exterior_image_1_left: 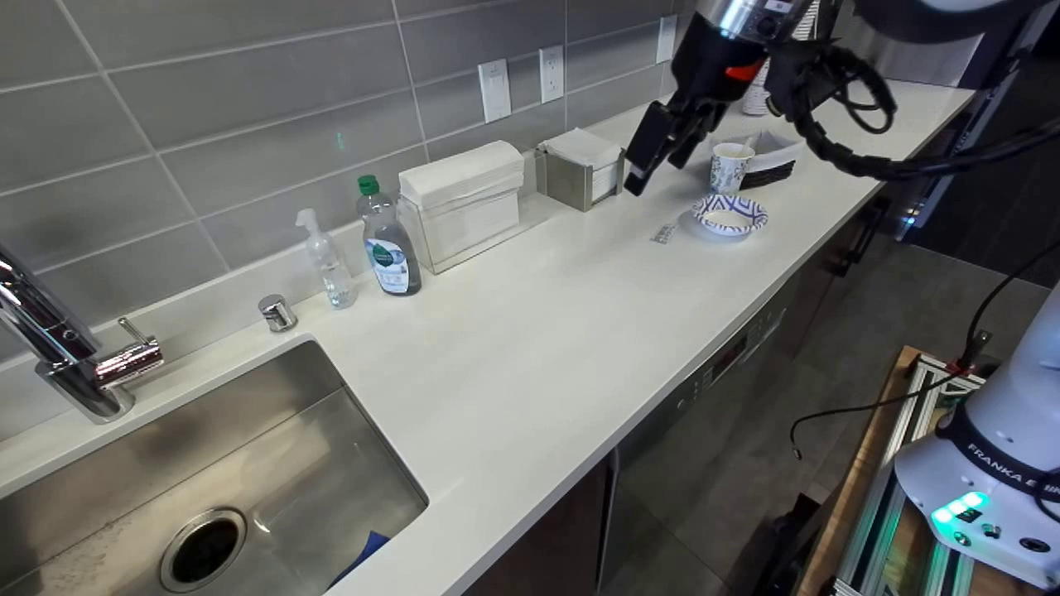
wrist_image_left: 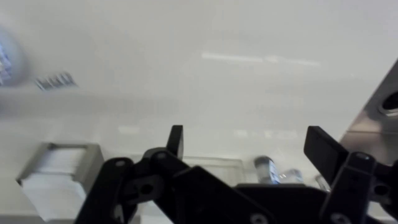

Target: Move the green bottle forward

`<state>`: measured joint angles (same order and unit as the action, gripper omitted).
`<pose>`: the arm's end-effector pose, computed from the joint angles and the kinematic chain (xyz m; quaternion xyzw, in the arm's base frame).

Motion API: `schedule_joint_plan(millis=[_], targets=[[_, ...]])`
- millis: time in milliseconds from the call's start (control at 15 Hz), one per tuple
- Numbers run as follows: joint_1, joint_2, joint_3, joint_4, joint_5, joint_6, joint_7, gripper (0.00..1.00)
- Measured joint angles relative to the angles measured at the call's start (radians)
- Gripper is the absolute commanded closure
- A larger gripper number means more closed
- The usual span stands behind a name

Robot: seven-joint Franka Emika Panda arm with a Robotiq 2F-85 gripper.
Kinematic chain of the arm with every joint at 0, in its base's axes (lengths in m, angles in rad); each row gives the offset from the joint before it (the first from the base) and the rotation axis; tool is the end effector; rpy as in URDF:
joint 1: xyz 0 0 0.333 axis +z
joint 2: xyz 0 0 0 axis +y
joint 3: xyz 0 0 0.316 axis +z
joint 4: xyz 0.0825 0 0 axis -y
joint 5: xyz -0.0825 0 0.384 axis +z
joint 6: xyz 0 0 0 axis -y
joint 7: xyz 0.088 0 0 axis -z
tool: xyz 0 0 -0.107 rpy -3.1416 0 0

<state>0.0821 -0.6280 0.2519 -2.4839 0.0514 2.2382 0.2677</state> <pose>0.3723 0.1426 0.5335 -0.9818 -0.0112 -0.1894 0.0025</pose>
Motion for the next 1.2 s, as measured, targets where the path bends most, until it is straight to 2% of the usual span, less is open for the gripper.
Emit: schedule_joint_plan(millis=[333, 533, 933, 1200], targets=[[0.058, 0.226, -0.023, 0.066, 0.000, 0.346, -0.185, 0.00], [0.098, 0.393, -0.054, 0.162, 0.000, 0.464, -0.337, 0.00], [0.125, 0.709, -0.064, 0.489, -0.001, 0.490, -0.623, 0.00], [0.124, 0.881, -0.061, 0.709, -0.057, 0.490, -0.642, 0.00]])
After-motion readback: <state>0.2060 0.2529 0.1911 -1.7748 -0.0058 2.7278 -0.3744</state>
